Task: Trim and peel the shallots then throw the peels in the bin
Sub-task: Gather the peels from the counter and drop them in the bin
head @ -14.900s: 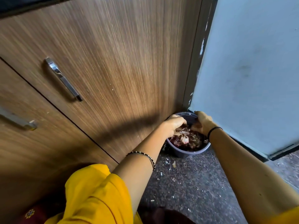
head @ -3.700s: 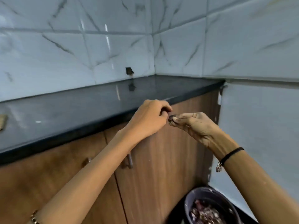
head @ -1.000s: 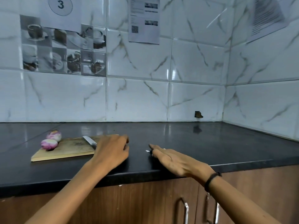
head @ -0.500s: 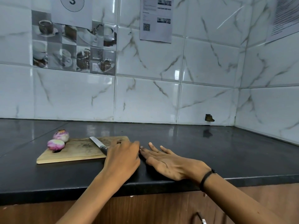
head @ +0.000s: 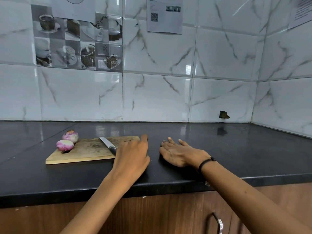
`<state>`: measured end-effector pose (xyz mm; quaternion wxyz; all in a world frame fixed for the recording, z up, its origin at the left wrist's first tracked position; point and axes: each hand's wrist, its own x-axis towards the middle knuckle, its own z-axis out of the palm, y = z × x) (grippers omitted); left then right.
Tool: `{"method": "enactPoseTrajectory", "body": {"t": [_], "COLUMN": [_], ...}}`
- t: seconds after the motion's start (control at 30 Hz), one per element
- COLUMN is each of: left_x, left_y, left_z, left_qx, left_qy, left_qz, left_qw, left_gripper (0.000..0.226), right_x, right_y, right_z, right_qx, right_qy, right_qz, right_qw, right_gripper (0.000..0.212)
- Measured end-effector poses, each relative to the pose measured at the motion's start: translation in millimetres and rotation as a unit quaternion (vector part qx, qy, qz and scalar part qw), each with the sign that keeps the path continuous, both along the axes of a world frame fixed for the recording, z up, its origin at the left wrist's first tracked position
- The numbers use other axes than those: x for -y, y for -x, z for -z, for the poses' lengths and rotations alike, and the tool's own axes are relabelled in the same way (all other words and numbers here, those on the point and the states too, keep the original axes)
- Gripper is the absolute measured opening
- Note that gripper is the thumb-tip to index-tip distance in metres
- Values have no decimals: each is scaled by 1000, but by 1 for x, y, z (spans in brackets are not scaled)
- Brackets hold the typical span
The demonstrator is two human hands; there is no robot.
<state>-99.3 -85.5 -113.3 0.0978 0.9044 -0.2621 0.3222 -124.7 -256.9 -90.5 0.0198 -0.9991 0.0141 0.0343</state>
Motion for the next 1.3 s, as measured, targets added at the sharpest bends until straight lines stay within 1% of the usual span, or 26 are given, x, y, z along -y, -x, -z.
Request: {"method": "enactPoseTrajectory", "body": {"t": [0.17,0.27,0.3,0.4,0.5,0.57,0.67,0.77,0.8,0.83,0.93,1.0,1.07,1.13,1.2,1.23,1.3], "left_x": [0,0,0,1,2,2,2,2,1,1,1,0,0,0,1,1,1], "left_y": [0,-1,-1,-2,-1,-1,-4,-4,-3,-2,-3,-3,-4,-3,-3,-3,-4], "left_z": [1,2,2,2,2,3,3,3,3,3,2,3,4,4,4,4,5], "left_qx": [15,22,21,27,31,31,36,42,45,48,46,38,36,34,38,42,50], "left_qy": [9,8,9,11,11,13,20,20,17,17,19,25,28,30,31,31,28], "left_qz": [9,11,14,13,5,6,9,4,4,5,8,10,17,17,17,18,19], "left_qw": [1000,1000,1000,999,999,999,999,999,999,999,999,999,999,999,999,998,998], "left_gripper": [41,41,42,40,39,39,37,34,33,32,31,31,31,32,32,32,31], "right_x": [11,20,24,45,67,72,67,61,60,58,53,56,63,67,66,62,54], "right_y": [29,43,49,62,59,47,29,29,33,39,56,69,80,95,107,112,115], "right_z": [1,0,-1,-9,-10,-9,-5,-1,1,2,0,0,0,-6,-10,-10,-3], "right_qx": [9,19,24,35,50,51,46,39,33,28,6,11,45,80,90,72,26], "right_qy": [40,60,43,-59,-134,-162,-177,-221,-234,-244,-306,-357,-370,-330,-236,-187,-115], "right_qz": [41,48,44,40,72,87,75,63,49,31,-21,-36,-15,37,73,84,85], "right_qw": [998,997,998,997,987,982,980,972,970,969,952,933,928,940,965,976,989], "right_gripper": [67,67,65,58,58,64,75,91,93,89,63,63,75,82,72,67,65]}}
